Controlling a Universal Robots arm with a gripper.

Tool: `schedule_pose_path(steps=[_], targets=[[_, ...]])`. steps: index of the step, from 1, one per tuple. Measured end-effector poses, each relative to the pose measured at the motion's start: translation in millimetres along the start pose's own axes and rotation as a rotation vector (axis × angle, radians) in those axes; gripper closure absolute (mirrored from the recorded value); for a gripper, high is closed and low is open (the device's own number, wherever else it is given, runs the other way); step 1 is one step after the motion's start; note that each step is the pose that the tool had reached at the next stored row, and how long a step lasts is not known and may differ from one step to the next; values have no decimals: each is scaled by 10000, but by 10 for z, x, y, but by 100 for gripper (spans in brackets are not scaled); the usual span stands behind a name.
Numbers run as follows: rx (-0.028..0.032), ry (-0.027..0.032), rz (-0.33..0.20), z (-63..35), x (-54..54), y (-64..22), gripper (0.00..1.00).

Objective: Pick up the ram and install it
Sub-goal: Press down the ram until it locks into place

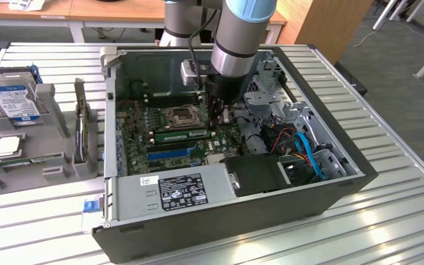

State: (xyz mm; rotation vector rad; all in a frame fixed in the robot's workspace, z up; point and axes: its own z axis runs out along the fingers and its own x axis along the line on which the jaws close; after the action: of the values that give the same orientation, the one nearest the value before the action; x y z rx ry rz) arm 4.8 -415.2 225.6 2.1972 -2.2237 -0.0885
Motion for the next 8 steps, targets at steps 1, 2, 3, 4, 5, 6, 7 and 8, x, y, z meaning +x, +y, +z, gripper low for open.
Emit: schedule_pose_path(steps=[1,2,3,4,5,6,7,8], targets=[[0,-1,0,0,0,0,90],[1,-1,0,1,0,0,90],[1,-3,0,4,-1,0,90],[2,-5,0,8,-1,-1,90],[1,-2,0,10,0,-1,90],[1,0,0,12,0,-1,90],[0,1,0,12,0,-1,90],[0,1,0,12,0,-1,90]])
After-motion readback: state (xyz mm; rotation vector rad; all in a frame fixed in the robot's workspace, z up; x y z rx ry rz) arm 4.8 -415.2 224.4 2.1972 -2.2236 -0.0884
